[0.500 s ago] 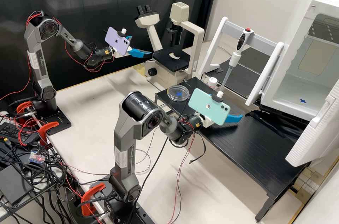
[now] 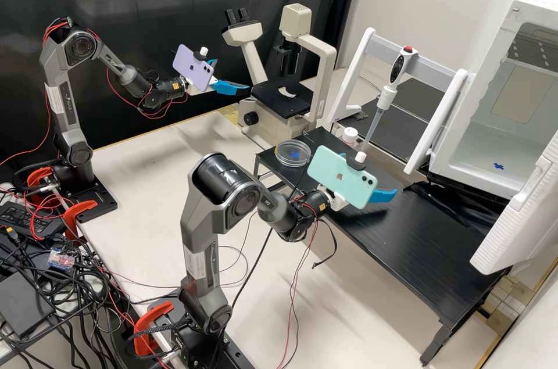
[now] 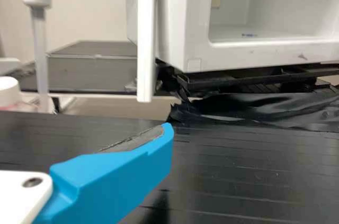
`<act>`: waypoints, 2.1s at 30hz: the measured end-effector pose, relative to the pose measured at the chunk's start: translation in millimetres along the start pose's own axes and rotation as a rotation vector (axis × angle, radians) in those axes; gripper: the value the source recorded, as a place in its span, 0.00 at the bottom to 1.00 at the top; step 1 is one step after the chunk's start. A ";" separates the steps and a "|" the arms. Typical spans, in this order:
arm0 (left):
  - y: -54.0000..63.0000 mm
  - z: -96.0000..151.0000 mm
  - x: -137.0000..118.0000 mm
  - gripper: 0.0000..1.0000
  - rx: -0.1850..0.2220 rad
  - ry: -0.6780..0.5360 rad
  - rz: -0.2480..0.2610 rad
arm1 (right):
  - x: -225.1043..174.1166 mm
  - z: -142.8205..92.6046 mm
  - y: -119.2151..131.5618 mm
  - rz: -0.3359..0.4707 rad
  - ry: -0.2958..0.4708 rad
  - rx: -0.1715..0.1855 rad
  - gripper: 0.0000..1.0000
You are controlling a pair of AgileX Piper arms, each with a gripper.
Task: Move the petri dish to the incubator
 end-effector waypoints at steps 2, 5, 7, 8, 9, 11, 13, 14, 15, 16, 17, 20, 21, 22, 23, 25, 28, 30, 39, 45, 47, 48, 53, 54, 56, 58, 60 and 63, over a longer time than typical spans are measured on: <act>0.0 0.0 0.0 1.00 0.000 0.000 0.000 | -10.4 -6.6 1.7 0.007 0.047 0.008 1.00; 0.0 0.0 0.0 1.00 0.000 0.000 0.000 | -25.9 -19.9 0.7 0.014 0.129 0.015 1.00; 0.0 0.0 0.0 1.00 0.000 0.000 0.000 | -34.5 -28.1 -5.0 0.002 0.176 0.017 1.00; 0.0 0.0 0.0 1.00 0.000 0.000 0.000 | -38.2 -32.1 -7.7 -0.004 0.200 0.015 1.00; 0.0 0.0 0.0 1.00 0.000 0.000 0.000 | -43.0 -37.4 -12.8 -0.019 0.231 0.010 1.00; 0.0 0.0 0.0 1.00 0.000 0.000 0.000 | -49.8 -44.7 -21.9 -0.047 0.276 -0.009 1.00; 0.0 0.0 0.0 1.00 0.000 0.000 0.000 | -54.7 -49.5 -29.6 -0.077 0.303 -0.024 1.00; 0.0 0.0 0.0 1.00 0.000 0.000 0.000 | -57.4 -51.8 -34.8 -0.097 0.318 -0.035 1.00; 0.0 0.0 0.0 1.00 0.000 0.000 0.000 | -58.7 -53.8 -37.8 -0.108 0.328 -0.045 1.00; 0.0 0.0 0.0 1.00 0.000 0.000 0.000 | -60.5 -55.1 -41.2 -0.121 0.337 -0.056 1.00; 0.0 0.0 0.0 1.00 0.000 0.000 0.000 | -62.1 -57.5 -44.6 -0.135 0.350 -0.067 1.00; 0.0 0.0 0.0 1.00 0.000 0.000 0.000 | -65.4 -63.9 -53.2 -0.160 0.386 -0.096 1.00; 0.0 0.0 0.0 1.00 0.000 0.000 0.000 | -65.6 -65.0 -55.4 -0.162 0.393 -0.099 1.00; 0.0 0.0 0.0 1.00 0.000 0.000 0.000 | -66.2 -66.6 -58.5 -0.169 0.399 -0.103 1.00; 0.0 0.0 0.0 1.00 0.000 0.000 0.000 | -66.0 -66.7 -61.9 -0.178 0.396 -0.107 1.00; 0.0 0.0 0.0 1.00 0.000 0.000 0.000 | -65.4 -66.0 -66.8 -0.192 0.388 -0.112 1.00; 0.0 0.0 0.0 1.00 0.000 0.000 0.000 | -64.1 -64.1 -74.8 -0.224 0.378 -0.114 1.00; 0.0 0.0 0.0 1.00 0.000 0.000 0.000 | -61.6 -62.4 -79.2 -0.240 0.369 -0.118 1.00; 0.0 0.0 0.0 1.00 0.000 0.000 0.000 | -48.3 -55.6 -89.2 -0.259 0.316 -0.114 1.00; 0.0 0.0 0.0 1.00 0.000 0.000 0.000 | -44.0 -50.0 -93.7 -0.273 0.289 -0.119 1.00; 0.0 0.0 0.0 1.00 0.000 0.000 0.000 | -42.3 -48.2 -93.6 -0.270 0.278 -0.116 1.00; 0.0 0.0 0.0 1.00 0.000 0.000 0.000 | -42.1 -47.6 -94.6 -0.274 0.275 -0.117 1.00; 0.0 0.0 0.0 1.00 0.000 0.000 0.000 | -40.4 -43.6 -99.3 -0.286 0.264 -0.120 1.00; 0.0 0.0 0.0 1.00 0.000 0.000 0.000 | -40.2 -44.0 -99.0 -0.279 0.271 -0.118 1.00; 0.0 0.0 0.0 1.00 0.000 0.000 0.000 | -39.3 -42.6 -98.9 -0.279 0.274 -0.122 1.00; 0.0 0.0 0.0 1.00 0.000 0.000 0.000 | -38.0 -40.8 -99.0 -0.284 0.272 -0.116 1.00; 0.0 0.0 0.0 1.00 0.000 0.000 0.000 | -36.9 -39.2 -98.4 -0.287 0.273 -0.107 0.00; 0.0 0.0 0.0 1.00 0.000 0.000 0.000 | -34.1 -38.3 -97.3 -0.292 0.277 -0.096 0.00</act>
